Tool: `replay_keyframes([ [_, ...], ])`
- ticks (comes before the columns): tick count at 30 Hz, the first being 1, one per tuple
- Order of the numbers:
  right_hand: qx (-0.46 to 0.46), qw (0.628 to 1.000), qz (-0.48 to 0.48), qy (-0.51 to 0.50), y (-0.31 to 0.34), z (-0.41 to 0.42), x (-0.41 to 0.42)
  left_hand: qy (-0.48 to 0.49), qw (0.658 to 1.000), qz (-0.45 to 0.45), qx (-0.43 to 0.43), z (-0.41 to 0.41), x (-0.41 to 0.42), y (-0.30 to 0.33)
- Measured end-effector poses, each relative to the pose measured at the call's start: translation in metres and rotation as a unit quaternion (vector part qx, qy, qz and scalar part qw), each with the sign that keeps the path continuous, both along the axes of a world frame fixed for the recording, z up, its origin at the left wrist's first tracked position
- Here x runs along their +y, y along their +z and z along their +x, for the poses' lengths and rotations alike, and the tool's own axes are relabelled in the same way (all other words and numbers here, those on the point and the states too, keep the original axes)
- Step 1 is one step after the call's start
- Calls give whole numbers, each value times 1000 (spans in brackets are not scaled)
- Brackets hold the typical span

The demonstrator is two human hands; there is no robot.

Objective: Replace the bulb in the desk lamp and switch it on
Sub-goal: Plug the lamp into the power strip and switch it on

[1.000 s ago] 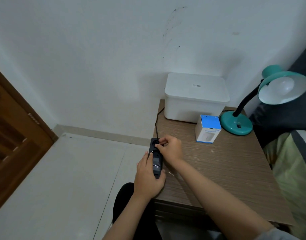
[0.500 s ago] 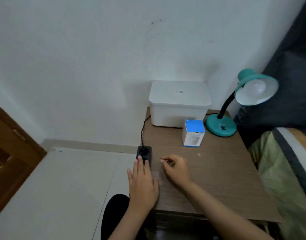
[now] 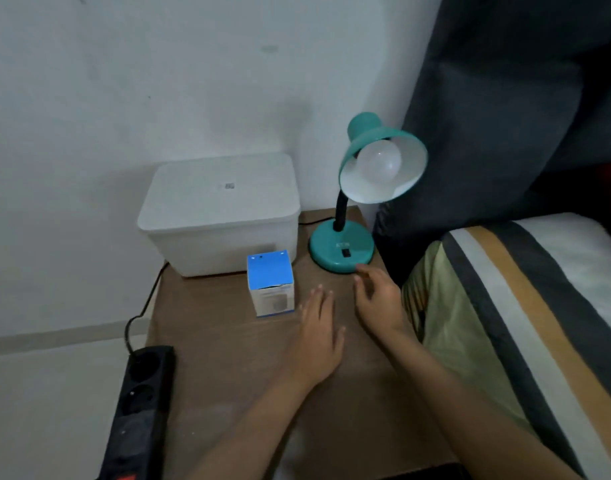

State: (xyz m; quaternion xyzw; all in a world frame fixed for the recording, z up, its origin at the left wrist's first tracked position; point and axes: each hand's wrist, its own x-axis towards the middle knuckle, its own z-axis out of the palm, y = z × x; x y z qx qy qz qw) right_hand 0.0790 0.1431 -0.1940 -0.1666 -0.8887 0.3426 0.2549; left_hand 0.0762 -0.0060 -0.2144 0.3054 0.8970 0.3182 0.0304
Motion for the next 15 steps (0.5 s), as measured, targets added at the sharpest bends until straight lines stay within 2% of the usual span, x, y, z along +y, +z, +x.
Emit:
replay_keyframes([
  [4, -22, 998, 27, 56, -15, -36, 29, 6, 998, -57, 40, -45, 34, -1],
  [8, -25, 996, 51, 74, -30, -45, 41, 35, 994, -92, 36, -67, 48, -8],
  [15, -5, 994, 74, 85, -36, -45, 44, 42, 995, -86, 41, -68, 52, -13],
])
